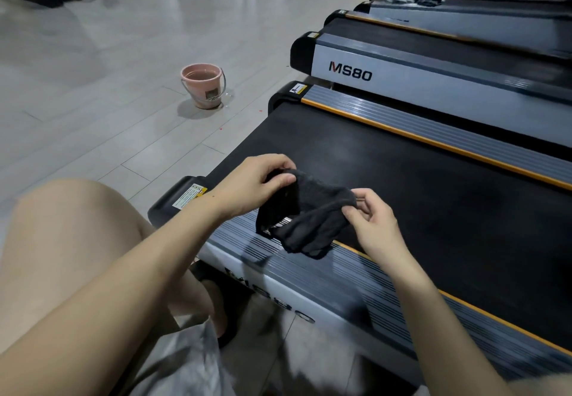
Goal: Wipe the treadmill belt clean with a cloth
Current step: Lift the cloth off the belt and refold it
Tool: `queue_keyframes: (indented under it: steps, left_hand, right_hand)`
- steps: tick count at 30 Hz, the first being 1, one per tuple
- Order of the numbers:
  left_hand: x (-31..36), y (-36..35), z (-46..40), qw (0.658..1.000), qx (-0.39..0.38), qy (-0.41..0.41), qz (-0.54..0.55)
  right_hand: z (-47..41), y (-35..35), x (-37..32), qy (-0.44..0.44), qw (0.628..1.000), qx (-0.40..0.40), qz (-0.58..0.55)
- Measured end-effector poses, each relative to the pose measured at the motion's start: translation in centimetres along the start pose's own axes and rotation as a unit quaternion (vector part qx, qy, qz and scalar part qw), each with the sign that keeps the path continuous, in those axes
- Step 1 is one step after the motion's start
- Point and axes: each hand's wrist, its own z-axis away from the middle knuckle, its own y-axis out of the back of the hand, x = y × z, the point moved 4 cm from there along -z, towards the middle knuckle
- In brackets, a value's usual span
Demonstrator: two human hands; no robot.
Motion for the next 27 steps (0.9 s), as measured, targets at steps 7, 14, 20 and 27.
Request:
queue_keyframes:
  steps: [7, 14, 20, 27]
  left_hand:
    - [-2.1, -0.6, 0.2, 0.998, 0.014, 0.040, -0.055]
    - [-2.8, -5.4, 2.5, 0.996, 0.071, 0.010, 0.046]
    - [-3.3, -8.5, 2.8, 0.998, 0.032, 0.001, 0.058]
    - [-3.3, -9.3, 2.8, 0.996, -0.047, 0.016, 0.072]
  right_hand:
    - [0.5, -0.2, -1.7, 0.022, 0.998, 0.034, 0.048]
    - [0.1, 0.5, -5.9, 0.118, 0.983, 0.070, 0.125]
    - [0.2, 0.3, -7.1, 0.169, 0.969, 0.049, 0.174]
    - [0.6, 0.0, -7.4, 0.238, 0.935, -0.026, 0.261]
